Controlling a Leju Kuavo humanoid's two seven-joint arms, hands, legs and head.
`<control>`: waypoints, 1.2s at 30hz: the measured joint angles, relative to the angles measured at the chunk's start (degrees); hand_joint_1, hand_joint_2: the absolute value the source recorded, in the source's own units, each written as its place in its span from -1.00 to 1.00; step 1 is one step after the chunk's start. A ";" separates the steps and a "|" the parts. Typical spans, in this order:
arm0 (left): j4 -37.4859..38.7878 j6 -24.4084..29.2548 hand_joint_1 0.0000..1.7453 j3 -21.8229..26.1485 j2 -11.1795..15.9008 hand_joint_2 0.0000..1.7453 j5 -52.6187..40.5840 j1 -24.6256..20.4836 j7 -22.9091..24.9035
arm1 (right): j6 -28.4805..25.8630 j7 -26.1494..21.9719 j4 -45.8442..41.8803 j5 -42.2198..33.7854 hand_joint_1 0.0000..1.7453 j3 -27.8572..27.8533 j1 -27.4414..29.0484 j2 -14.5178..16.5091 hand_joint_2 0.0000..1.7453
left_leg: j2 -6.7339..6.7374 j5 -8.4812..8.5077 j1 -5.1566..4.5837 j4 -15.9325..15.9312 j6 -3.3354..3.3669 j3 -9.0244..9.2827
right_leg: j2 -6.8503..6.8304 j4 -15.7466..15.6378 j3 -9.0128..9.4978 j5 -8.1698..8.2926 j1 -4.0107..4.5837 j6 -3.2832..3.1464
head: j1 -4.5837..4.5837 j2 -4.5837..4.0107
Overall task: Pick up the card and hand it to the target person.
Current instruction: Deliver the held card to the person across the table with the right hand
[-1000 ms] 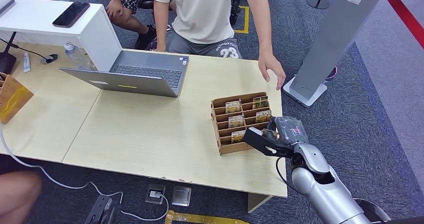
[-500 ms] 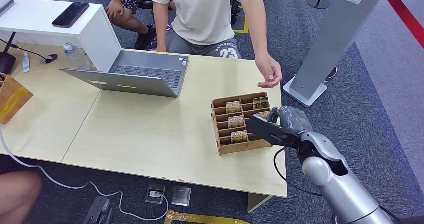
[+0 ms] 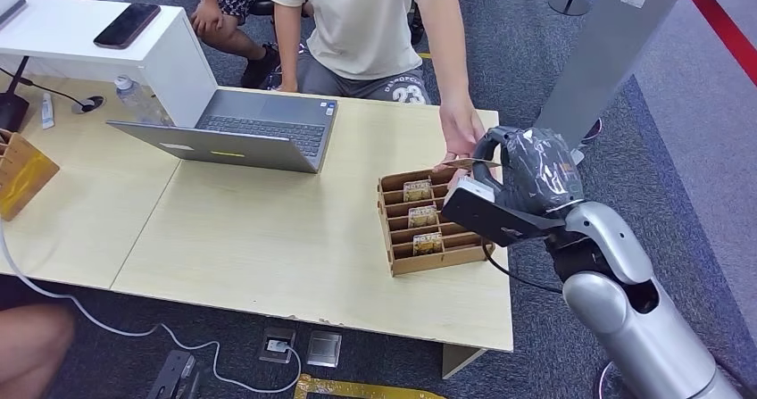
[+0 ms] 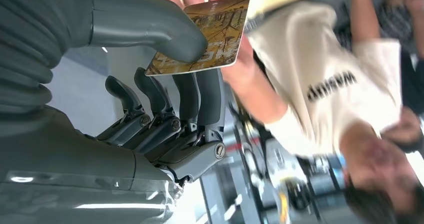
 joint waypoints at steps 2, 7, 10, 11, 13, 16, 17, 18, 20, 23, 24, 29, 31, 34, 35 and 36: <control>0.00 -0.10 -1.00 0.00 -0.06 -1.00 -0.09 -0.06 0.03 | -3.12 -1.83 0.21 2.31 0.80 0.00 0.26 0.59 1.00 | 0.00 0.00 0.00 0.00 0.00 0.00 | 0.00 0.00 0.00 0.00 0.00 0.00 | 0.01 0.00; 0.00 -0.51 -1.00 0.00 -0.23 -1.00 -0.48 -0.57 0.44 | -10.34 -6.00 2.94 6.73 0.80 0.00 1.26 2.14 1.00 | -0.01 0.00 0.00 0.00 0.00 -0.01 | -0.01 0.00 0.00 0.00 0.00 0.00 | -0.01 0.00; 0.00 -0.70 -1.00 0.00 -0.34 -1.00 -0.62 -0.85 0.51 | -12.68 -7.60 5.35 7.00 0.80 0.00 1.70 2.87 1.00 | -0.01 0.00 0.00 0.00 0.00 -0.01 | -0.01 0.00 0.00 0.00 0.00 0.00 | -0.02 0.00; 0.00 -0.72 -1.00 0.00 -0.37 -1.00 -0.64 -0.91 0.51 | -13.04 -7.91 6.06 6.85 0.80 0.00 1.84 3.07 1.00 | -0.01 0.00 0.00 0.00 0.00 -0.01 | -0.01 0.00 0.00 0.00 0.00 0.00 | -0.02 0.00; 0.00 -0.73 -1.00 0.00 -0.42 -1.00 -0.66 -0.99 0.51 | -13.64 -8.40 7.38 6.47 0.80 0.00 2.11 3.43 1.00 | -0.01 0.00 0.00 0.00 0.00 -0.01 | -0.01 0.00 0.00 0.00 0.00 0.00 | -0.01 0.00; 0.00 -0.55 -1.00 0.00 -0.48 -1.00 -0.71 -1.03 0.51 | -14.30 -8.67 8.73 5.82 0.80 0.00 2.57 3.81 1.00 | -0.02 0.00 0.00 0.00 0.00 -0.02 | -0.01 0.00 -0.01 0.00 0.00 0.00 | 0.01 0.00; 0.00 -0.47 -1.00 0.00 -0.48 -1.00 -0.73 -1.02 0.51 | -14.60 -8.68 8.98 5.33 0.80 -0.01 2.70 3.87 1.00 | -0.02 0.00 0.00 0.00 0.00 -0.03 | -0.01 0.00 -0.01 0.00 0.00 0.00 | 0.02 0.00; 0.00 -0.39 -1.00 0.00 -0.49 -1.00 -0.74 -1.01 0.49 | -14.92 -8.72 9.16 4.58 0.80 -0.04 2.82 3.91 1.00 | -0.03 0.00 0.00 0.00 0.00 -0.03 | -0.02 0.00 -0.01 0.00 0.00 0.00 | 0.02 0.00; 0.00 -0.28 -1.00 0.00 -0.49 -1.00 -0.74 -1.00 0.42 | -15.54 -9.07 9.42 2.36 0.80 -0.34 3.20 3.95 1.00 | -0.05 0.00 0.00 0.00 0.00 -0.04 | -0.03 0.00 -0.01 0.00 0.00 0.00 | 0.00 0.00; 0.00 -0.12 -1.00 0.00 -0.49 -1.00 -0.71 -0.90 0.27 | -16.13 -10.18 9.61 -1.82 -0.10 -1.23 4.14 4.01 1.00 | -0.08 0.00 0.00 0.00 0.00 -0.06 | -0.05 -0.01 -0.02 -0.01 0.00 0.00 | 0.00 0.00; 0.00 -0.07 -1.00 0.00 -0.49 -1.00 -0.67 -0.85 0.20 | -16.33 -10.69 9.63 -3.36 -0.55 -1.50 4.49 4.01 1.00 | -0.08 0.00 0.00 0.00 0.00 -0.07 | -0.04 -0.01 -0.02 -0.01 0.00 0.00 | 0.00 0.00; 0.00 0.47 -1.00 0.00 -0.49 -1.00 -0.63 -0.53 -0.21 | -17.69 -13.04 9.61 -11.09 -1.00 -2.96 6.70 3.97 1.00 | -0.05 -0.01 0.00 0.00 0.00 -0.06 | -0.03 -0.02 -0.03 -0.01 0.00 0.00 | 0.01 0.00; 0.00 0.64 -1.00 0.00 -0.49 -1.00 -0.65 -0.46 -0.47 | -17.90 -13.24 9.54 -11.99 -1.00 -3.26 7.26 3.90 1.00 | -0.05 -0.01 0.00 0.00 0.00 -0.04 | -0.03 -0.02 -0.03 -0.01 0.00 0.00 | 0.02 0.00; 0.00 0.60 -1.00 0.00 -0.49 -1.00 -0.51 -0.35 -0.88 | -17.98 -13.28 9.31 -13.37 -1.00 -3.81 7.92 3.81 1.00 | -0.04 -0.01 0.00 0.00 0.00 -0.02 | -0.02 -0.02 -0.02 0.00 0.00 0.00 | 0.02 0.00; 0.00 0.58 -1.00 0.00 -0.49 -1.00 -0.41 -0.32 -0.94 | -17.93 -13.33 9.14 -14.22 -1.00 -3.91 8.18 3.76 1.00 | -0.03 0.00 0.00 0.00 0.00 -0.01 | -0.02 -0.02 -0.02 0.00 0.00 0.00 | 0.02 0.00; 0.00 0.59 -1.00 0.00 -0.49 -1.00 -0.31 -0.28 -0.97 | -17.80 -13.45 8.94 -15.44 -1.00 -3.97 8.46 3.69 1.00 | -0.03 0.00 0.00 0.00 0.00 -0.01 | -0.02 -0.02 -0.02 0.00 0.00 0.00 | 0.01 0.00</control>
